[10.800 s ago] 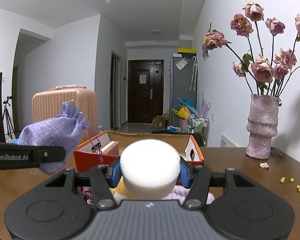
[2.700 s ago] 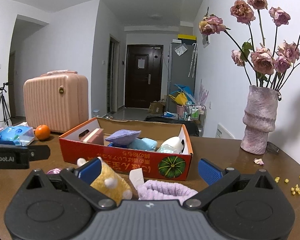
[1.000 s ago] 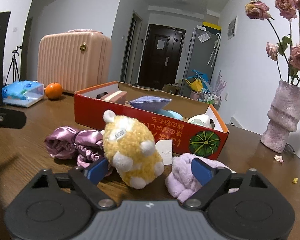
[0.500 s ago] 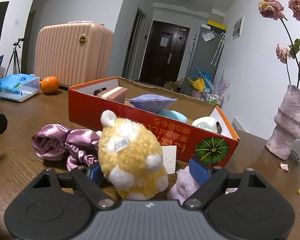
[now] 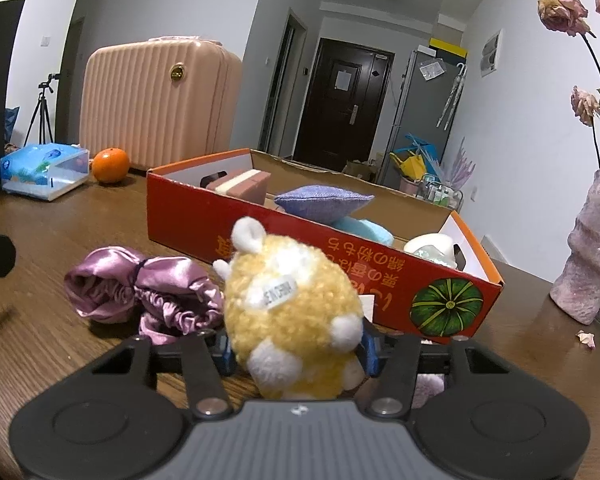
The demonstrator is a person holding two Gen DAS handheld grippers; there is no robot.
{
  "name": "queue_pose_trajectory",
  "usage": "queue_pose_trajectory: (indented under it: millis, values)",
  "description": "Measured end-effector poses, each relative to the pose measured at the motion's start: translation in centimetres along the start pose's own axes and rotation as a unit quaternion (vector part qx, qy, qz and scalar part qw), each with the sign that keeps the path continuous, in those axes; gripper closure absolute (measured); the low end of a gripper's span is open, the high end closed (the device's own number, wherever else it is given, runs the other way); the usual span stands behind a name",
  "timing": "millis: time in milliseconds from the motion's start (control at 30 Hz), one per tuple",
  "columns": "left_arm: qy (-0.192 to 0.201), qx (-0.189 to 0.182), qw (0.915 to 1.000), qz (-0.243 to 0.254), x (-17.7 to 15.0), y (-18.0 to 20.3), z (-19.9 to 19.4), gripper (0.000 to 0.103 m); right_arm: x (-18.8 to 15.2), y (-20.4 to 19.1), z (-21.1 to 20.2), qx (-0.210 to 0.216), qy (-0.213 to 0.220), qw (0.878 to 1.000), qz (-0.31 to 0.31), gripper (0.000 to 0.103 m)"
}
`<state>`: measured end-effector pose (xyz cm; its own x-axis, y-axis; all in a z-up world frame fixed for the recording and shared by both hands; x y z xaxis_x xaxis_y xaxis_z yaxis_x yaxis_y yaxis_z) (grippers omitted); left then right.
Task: Organize soft objects
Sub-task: 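Grasp the yellow-white plush alpaca with the right gripper, then grasp the purple satin scrunchies with the left gripper while the right gripper holds the alpaca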
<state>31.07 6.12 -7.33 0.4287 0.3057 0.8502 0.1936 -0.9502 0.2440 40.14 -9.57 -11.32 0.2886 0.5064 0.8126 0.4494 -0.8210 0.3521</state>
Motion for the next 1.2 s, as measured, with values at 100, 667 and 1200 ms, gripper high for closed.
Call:
queue_pose_trajectory:
  millis: [100, 667, 1200]
  values:
    - [-0.001, -0.001, 1.0000, 0.001, -0.1, 0.1, 0.1, 0.000, 0.1, 0.3, -0.3, -0.004, 0.008, 1.000, 0.006, 0.052]
    - [0.000, -0.005, 1.0000, 0.000, -0.1, 0.1, 0.3, 0.000, 0.2, 1.8, -3.3, -0.017, 0.052, 0.997, 0.054, 0.054]
    - [0.004, -0.010, 0.9998, 0.017, 0.1, 1.5, 0.5, 0.000, 0.3, 3.3, -4.4, -0.023, 0.071, 0.993, 0.096, 0.054]
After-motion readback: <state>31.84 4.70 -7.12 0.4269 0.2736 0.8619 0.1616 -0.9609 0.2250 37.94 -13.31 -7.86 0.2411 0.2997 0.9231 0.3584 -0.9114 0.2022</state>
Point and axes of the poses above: each gripper's, at about its wrist camera, not at the fingertips, and z roughly the way its jaws point, y to its right, x to its top, the point moved 9 cm from there along z, roughly the way its jaws point, and after that the axes turned 11 degrees about -z, right-handed, at the moved point
